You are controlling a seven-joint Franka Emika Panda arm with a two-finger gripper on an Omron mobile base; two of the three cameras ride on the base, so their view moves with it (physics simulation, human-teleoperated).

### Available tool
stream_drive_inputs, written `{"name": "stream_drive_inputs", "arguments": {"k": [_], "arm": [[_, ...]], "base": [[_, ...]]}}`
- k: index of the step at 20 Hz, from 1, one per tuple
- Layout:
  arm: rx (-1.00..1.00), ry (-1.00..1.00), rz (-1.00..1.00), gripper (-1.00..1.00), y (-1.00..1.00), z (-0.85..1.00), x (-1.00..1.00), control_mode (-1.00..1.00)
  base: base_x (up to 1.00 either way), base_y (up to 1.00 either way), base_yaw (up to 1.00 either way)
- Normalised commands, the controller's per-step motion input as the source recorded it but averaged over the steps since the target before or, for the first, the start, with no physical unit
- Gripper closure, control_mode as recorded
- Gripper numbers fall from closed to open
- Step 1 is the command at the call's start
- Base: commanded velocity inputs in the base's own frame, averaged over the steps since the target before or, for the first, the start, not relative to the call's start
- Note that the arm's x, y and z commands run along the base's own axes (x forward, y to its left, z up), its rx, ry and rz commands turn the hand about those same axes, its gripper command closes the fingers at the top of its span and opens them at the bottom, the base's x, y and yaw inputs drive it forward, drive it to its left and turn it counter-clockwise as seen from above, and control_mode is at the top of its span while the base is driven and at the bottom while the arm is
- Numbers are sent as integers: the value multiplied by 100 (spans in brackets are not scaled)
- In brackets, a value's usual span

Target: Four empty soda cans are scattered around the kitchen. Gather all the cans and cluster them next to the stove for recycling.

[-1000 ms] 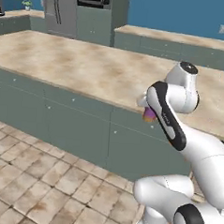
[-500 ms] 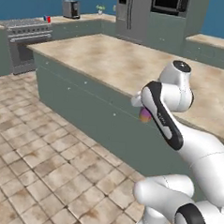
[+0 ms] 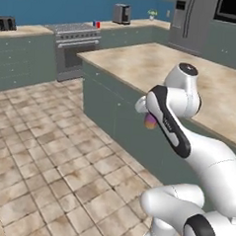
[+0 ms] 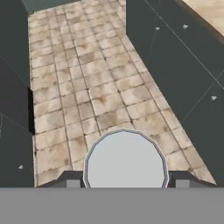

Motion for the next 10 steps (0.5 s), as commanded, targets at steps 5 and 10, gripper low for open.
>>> {"name": "stream_drive_inputs", "arguments": {"k": [5, 10], "arm": [[0, 0, 0, 100, 0, 0, 0, 100], [0, 0, 0, 100, 0, 0, 0, 100]], "base": [[100, 5, 15], [100, 0, 9]]}}
